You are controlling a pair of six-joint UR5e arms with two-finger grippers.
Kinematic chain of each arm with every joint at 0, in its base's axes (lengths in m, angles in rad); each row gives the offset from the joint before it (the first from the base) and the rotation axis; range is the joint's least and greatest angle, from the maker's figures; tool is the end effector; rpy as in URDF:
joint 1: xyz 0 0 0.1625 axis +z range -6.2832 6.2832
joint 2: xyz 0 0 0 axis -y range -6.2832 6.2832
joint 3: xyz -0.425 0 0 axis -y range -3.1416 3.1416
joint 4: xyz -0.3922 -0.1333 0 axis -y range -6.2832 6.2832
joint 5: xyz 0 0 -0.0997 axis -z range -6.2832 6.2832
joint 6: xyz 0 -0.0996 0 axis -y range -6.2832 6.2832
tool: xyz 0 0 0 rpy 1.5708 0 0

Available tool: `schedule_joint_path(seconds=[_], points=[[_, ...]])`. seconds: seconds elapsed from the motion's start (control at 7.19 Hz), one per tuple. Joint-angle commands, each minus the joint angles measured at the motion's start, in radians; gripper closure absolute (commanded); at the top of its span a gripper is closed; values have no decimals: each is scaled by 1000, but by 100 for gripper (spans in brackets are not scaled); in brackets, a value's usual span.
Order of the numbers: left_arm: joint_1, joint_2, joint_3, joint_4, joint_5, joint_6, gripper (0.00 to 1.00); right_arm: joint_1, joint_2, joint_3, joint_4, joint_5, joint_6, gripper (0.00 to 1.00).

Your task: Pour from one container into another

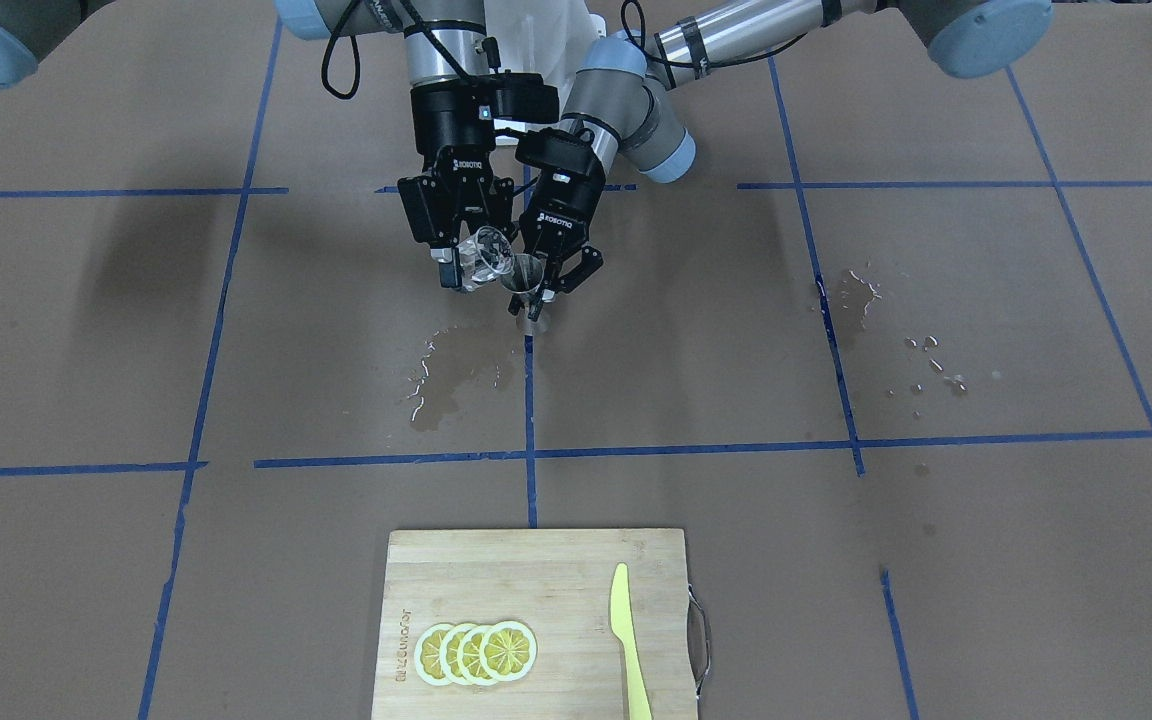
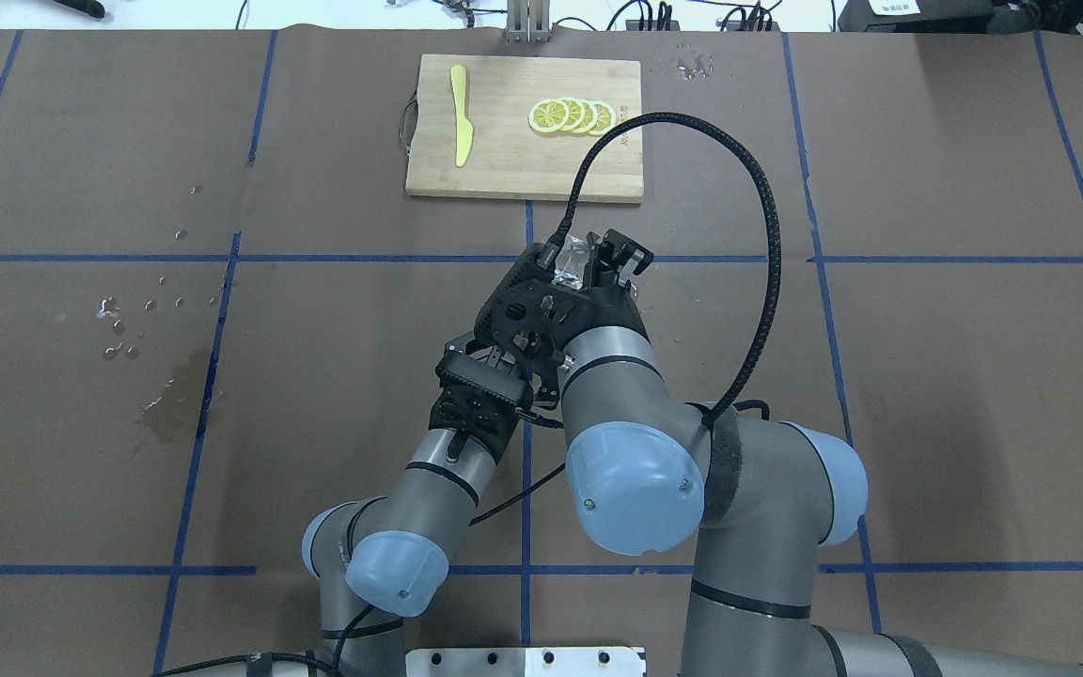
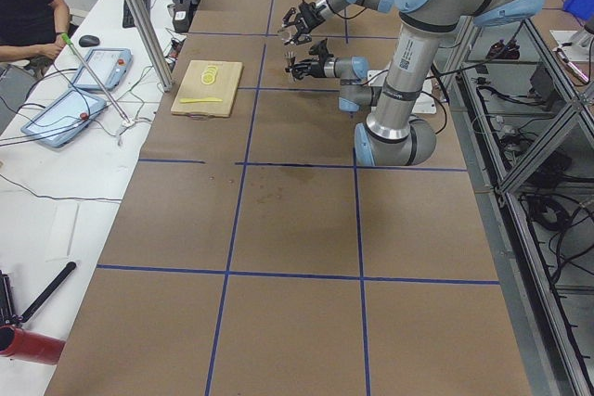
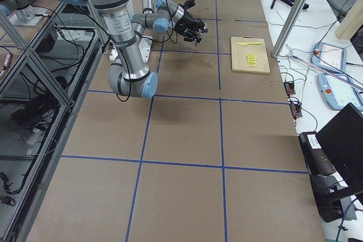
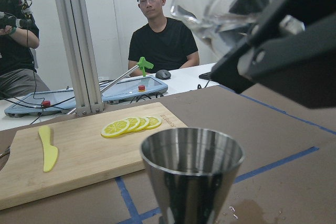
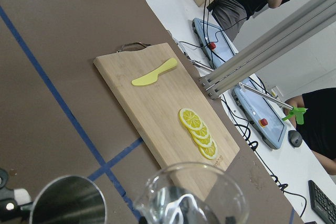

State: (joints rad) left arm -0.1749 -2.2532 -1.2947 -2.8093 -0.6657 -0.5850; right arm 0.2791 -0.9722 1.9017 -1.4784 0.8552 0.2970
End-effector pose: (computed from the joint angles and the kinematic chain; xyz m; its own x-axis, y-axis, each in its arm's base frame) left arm 0.6350 -0.3271 0.2333 0.6933 0.4004 -0.5992 0.5466 0.2497 0.7993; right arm -0.5127 -0.3536 0.1535 0.8601 -0.5042 -0.0777 0.2613 0.3046 0.9159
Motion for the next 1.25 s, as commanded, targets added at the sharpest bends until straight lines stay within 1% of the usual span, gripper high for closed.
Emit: schedule_joint_path(seconds=[0.0, 0.14, 0.56, 1.11], points=[[0, 0, 0, 1, 0, 1, 100, -6, 3, 0, -2, -10, -59, 100], [-2, 0, 0, 1, 0, 1, 100, -8, 4, -3, -3, -10, -62, 100], [3, 1, 0, 2, 2, 1, 100, -11, 29, -4, -75, -44, -139, 100], [5, 1, 0, 2, 2, 1, 100, -15, 33, -9, -80, -45, -238, 100]])
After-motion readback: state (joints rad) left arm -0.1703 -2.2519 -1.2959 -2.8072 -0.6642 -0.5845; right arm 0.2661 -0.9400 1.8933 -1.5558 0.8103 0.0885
